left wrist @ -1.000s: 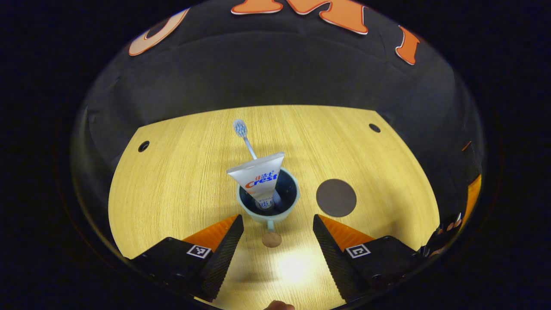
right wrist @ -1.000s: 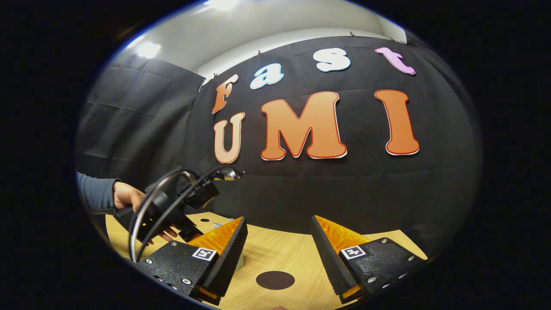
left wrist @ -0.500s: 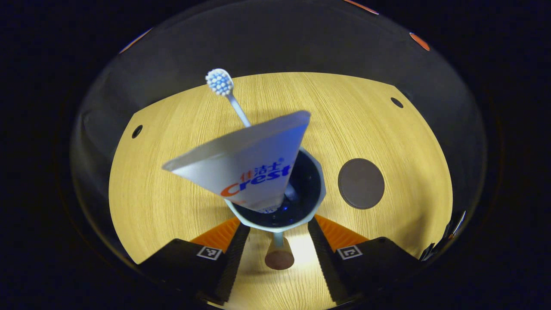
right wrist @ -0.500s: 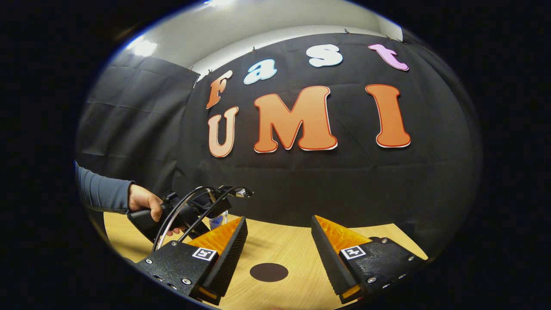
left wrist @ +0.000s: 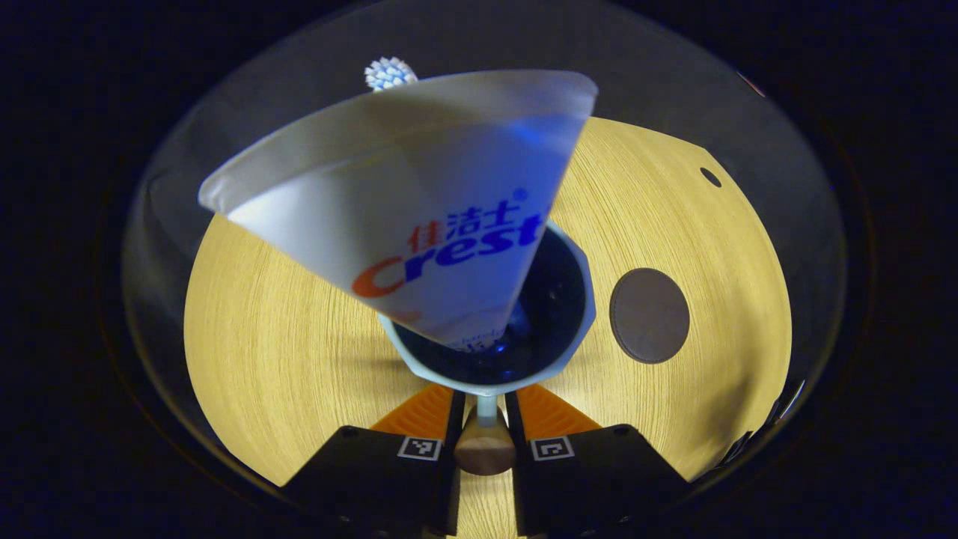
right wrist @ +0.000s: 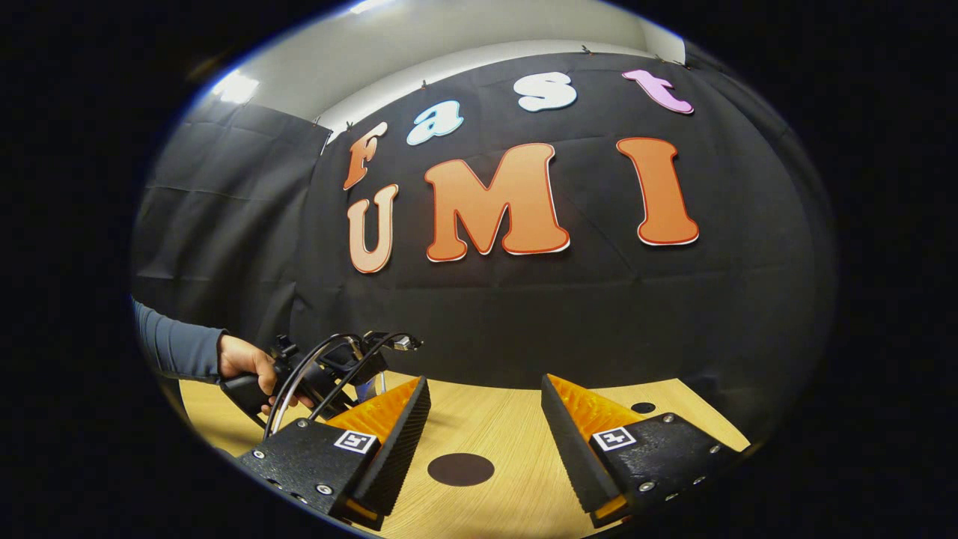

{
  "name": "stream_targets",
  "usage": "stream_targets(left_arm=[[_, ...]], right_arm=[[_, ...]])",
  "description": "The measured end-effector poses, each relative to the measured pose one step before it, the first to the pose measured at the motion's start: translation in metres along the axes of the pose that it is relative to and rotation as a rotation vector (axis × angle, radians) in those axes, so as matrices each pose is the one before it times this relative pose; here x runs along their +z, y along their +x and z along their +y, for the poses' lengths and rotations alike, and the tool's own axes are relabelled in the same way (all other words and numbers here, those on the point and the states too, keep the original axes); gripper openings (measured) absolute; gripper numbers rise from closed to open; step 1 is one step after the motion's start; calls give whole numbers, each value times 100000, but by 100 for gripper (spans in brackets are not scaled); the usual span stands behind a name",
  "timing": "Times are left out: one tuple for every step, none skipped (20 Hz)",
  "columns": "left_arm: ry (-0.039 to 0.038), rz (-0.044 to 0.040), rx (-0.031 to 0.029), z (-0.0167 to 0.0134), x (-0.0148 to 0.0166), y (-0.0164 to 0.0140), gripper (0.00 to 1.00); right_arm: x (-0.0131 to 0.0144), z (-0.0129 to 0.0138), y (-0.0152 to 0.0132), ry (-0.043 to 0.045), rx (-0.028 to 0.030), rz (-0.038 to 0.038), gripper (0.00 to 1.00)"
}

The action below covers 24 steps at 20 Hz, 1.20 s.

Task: Put the toothbrush and toothpaste on the desktop into the cup, then pick up the cup and place it on the coaster on the desktop.

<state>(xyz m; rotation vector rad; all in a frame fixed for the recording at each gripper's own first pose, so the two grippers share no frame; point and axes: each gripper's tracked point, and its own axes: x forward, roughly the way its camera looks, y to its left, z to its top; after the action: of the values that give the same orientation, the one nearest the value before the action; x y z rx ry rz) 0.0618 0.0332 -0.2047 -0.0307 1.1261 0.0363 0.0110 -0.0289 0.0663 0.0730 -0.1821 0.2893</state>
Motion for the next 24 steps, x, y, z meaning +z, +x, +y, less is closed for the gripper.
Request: stream_targets(left_arm=[[-493, -1075, -373, -10, 829, 439, 28], [-539, -654, -271, -75, 838, 420, 28], [-1272, -923, -157, -106, 938, 529, 28], [-805, -481, 95, -232, 1024, 520, 28], [-367, -399, 81, -250, 1152, 557, 28], [258, -740, 284, -316, 1367, 553, 28], [505, -813, 112, -558, -917, -1459, 28], [563, -885, -109, -442, 2968, 1314, 28], [538, -834, -249, 1122, 2453, 1086, 28], [780, -1175, -524, 141, 1983, -1109, 28], [635, -858, -773, 1034, 487, -739, 28], [1174, -761, -693, -58, 465, -118, 28], [1454, -671, -758, -467, 165, 489, 28], [1351, -748, -812, -326, 2840, 314, 28], [1128, -429, -647, -1571, -348, 846, 28], [381, 229, -1077, -1239, -950, 360, 28], [752, 417, -1431, -749, -461, 887, 28], [1233, 253, -980, -513, 899, 632, 28], [1126, 45, -369, -158, 621, 1129, 28], [1144, 37, -295, -155, 450, 1232, 28], [872, 205, -364, -1311, 1023, 1736, 28], [978, 397, -725, -1063, 604, 1414, 28], [1111, 490, -614, -954, 10, 1221, 28], [808, 542, -457, -732, 212, 995, 28]], right_arm=[[-43, -150, -81, -199, -577, 207, 89], [-91, -74, -140, -132, -154, 93, 89], [-241, -191, -26, -74, -648, 752, 89], [-274, -158, -80, 281, -343, 695, 90], [-211, -183, -30, 382, -815, 554, 90], [-100, -217, -144, 485, -689, 653, 90], [-182, -37, -261, 251, -179, 305, 90], [55, -176, -293, -250, -627, -112, 90], [192, -210, -270, -438, -371, -573, 89], [139, -244, -183, -347, -896, -259, 89], [124, -133, -244, 32, -234, -301, 89], [37, -297, -277, 108, -678, 21, 90], [91, -251, -225, 149, -317, -346, 89], [9, -126, -264, -54, -494, 11, 89], [-36, -290, -223, -118, -630, 176, 89], [13, -293, -182, -150, -822, 176, 89], [-25, -429, -361, -31, -1367, 243, 89], [138, -153, -341, 178, -589, 106, 89], [16, -275, -310, 27, -887, 303, 89], [40, -401, -221, 31, -976, 56, 89], [18, -496, -242, 160, -1221, -123, 89], [-8, -372, -173, 630, -1049, -162, 89], [-43, -220, -222, 546, -470, 257, 89], [-126, -314, -246, 109, -908, 478, 89]])
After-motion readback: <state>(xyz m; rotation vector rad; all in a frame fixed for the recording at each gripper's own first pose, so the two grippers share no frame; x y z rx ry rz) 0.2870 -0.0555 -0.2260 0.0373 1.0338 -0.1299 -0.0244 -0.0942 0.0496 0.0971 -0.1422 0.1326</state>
